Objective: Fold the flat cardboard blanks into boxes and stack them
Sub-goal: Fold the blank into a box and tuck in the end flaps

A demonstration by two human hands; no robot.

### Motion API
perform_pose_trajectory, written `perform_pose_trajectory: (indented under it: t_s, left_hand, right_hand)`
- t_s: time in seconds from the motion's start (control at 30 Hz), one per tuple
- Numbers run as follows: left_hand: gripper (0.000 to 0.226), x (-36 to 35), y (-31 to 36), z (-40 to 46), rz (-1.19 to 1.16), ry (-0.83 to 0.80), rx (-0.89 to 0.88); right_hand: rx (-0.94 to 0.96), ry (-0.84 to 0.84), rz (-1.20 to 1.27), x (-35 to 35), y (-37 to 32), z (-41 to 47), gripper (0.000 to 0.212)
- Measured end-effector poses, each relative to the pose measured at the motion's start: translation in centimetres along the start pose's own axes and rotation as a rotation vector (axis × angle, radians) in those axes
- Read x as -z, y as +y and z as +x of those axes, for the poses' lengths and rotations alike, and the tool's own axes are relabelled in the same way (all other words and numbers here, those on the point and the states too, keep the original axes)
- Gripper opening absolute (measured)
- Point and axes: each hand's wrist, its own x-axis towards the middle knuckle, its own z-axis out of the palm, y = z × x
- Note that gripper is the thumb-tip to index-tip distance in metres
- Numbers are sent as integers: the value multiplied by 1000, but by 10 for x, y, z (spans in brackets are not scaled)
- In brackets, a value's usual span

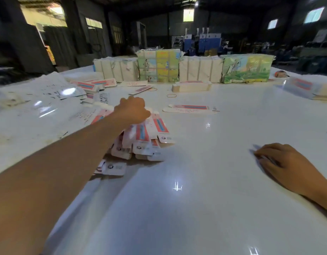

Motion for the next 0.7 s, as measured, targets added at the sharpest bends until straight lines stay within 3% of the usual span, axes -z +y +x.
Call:
perform_pose_trajectory:
  t_s: [0.07,0.17,0.3,0.4,0.5,0.6,0.7]
  left_hand:
    - [41,3,-29,7,130,-149,82]
    - [26,-7,-47,7,5,-369,133]
    - [5,-20,-45,5,250,-268,39]
    - [4,-30,-46,8,350,-186,13]
    - [23,-21,-47,15,319,-111,31]
    - [62,4,-27,13,188,10,3]
    - [85,12,25,-17,37,96,-266]
  right_hand:
    - [0,10,-7,-2,0,1,19]
    - [-7,-5,-6,-4,0,1,19]
    - [-8,-5,6,-3,-4,0,18]
    - [-15,-2,8,-2,-9,-1,19]
    - [0,-6,-7,-1,-15,1,17]
    - [5,6,-13,1,-20,1,15]
    - [-9,-10,-10,1,-22,1,16]
